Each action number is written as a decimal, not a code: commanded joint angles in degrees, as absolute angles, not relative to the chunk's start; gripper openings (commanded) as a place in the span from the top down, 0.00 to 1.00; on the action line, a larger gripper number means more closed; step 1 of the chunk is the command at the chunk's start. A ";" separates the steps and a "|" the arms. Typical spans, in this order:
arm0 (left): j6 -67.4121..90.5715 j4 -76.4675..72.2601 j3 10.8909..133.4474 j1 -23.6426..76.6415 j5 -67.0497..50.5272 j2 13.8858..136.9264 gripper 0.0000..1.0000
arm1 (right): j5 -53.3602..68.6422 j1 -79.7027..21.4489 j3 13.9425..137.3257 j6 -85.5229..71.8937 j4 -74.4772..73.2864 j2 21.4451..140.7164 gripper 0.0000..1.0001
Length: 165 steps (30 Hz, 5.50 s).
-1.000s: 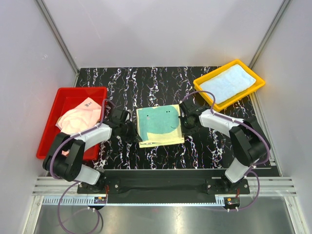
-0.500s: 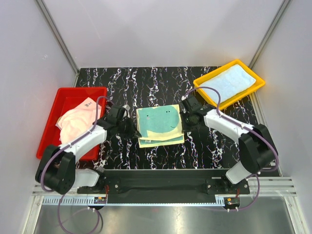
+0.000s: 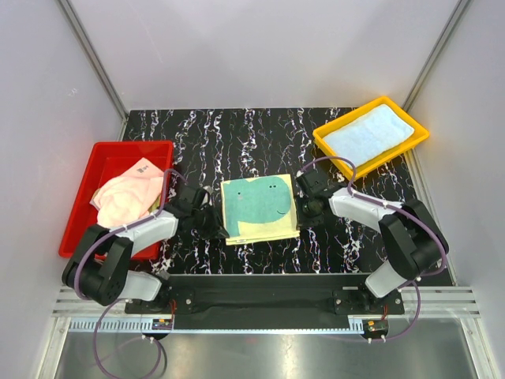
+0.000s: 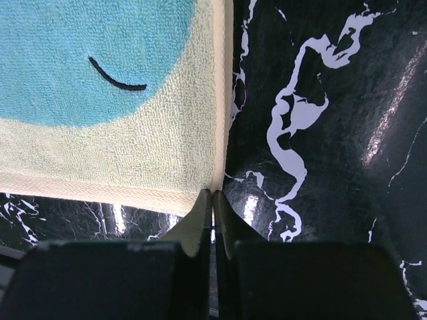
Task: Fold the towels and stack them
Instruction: Fold the towel
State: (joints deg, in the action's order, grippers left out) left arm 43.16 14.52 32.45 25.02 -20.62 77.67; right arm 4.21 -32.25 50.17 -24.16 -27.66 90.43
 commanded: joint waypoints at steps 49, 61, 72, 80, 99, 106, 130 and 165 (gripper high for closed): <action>48.52 15.37 26.01 31.20 -18.64 68.74 0.84 | 2.90 -32.43 44.99 -27.16 -27.68 84.38 0.81; 37.62 26.64 50.97 25.32 -13.18 78.91 0.57 | 7.55 -30.76 64.21 -17.60 -27.43 91.12 0.69; 32.97 24.25 63.27 17.67 -12.93 100.10 0.60 | 12.66 -25.76 79.45 -10.37 -22.85 112.22 0.72; 27.87 24.87 71.35 16.96 -16.69 108.71 0.61 | 10.46 -23.99 79.63 -11.34 -24.26 114.00 0.70; 3.18 40.34 91.40 14.85 -22.32 118.73 0.55 | 30.57 -19.52 97.72 11.59 -42.53 118.03 0.39; 0.35 41.92 94.74 14.06 -23.20 122.69 0.55 | 33.83 -17.67 105.02 20.47 -48.16 125.15 0.48; -6.68 45.71 101.69 14.06 -26.37 124.91 1.00 | 30.32 -15.03 108.90 28.56 -46.86 129.57 1.00; -4.13 35.68 68.92 25.92 -13.45 87.47 1.00 | 30.94 -15.82 43.16 37.53 5.10 78.93 1.00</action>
